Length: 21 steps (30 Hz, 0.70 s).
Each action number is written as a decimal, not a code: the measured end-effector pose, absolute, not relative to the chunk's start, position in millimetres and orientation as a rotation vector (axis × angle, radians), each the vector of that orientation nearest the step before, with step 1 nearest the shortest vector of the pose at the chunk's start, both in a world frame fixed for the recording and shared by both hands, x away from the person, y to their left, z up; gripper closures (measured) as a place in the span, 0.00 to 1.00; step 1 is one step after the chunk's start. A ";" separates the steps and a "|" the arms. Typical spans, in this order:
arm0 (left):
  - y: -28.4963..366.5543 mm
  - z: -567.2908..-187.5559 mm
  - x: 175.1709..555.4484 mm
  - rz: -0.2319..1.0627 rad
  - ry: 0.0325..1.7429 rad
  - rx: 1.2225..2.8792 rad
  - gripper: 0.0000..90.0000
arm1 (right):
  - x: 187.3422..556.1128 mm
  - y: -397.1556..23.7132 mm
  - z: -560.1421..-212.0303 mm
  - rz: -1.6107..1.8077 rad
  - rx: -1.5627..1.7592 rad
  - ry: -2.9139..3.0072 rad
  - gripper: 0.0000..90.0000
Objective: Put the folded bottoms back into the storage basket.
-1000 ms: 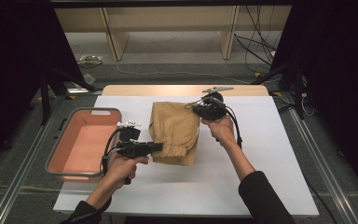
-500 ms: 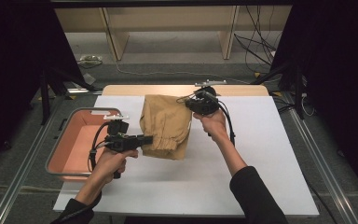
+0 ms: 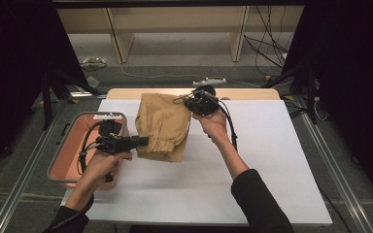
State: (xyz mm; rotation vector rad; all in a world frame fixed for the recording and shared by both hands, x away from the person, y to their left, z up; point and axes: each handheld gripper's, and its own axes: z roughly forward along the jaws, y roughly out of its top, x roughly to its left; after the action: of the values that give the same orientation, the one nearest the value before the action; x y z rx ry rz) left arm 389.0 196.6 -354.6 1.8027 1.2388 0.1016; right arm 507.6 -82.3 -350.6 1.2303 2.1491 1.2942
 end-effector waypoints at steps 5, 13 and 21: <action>208.7 -349.0 388.3 0.112 1.245 1.786 0.81 | 508.2 -71.1 -344.2 1.307 1.213 2.146 0.93; 226.3 -344.5 388.2 0.130 1.267 1.768 0.81 | 510.3 -52.8 -339.1 1.318 1.190 2.150 0.93; 240.2 -342.3 388.0 0.132 1.281 1.769 0.81 | 510.7 -38.4 -337.3 1.316 1.175 2.162 0.93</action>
State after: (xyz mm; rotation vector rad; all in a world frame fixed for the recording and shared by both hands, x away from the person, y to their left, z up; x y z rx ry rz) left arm 388.0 240.2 -342.3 1.7688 1.2806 0.1318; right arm 510.7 -38.4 -337.3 1.1748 2.1615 1.3158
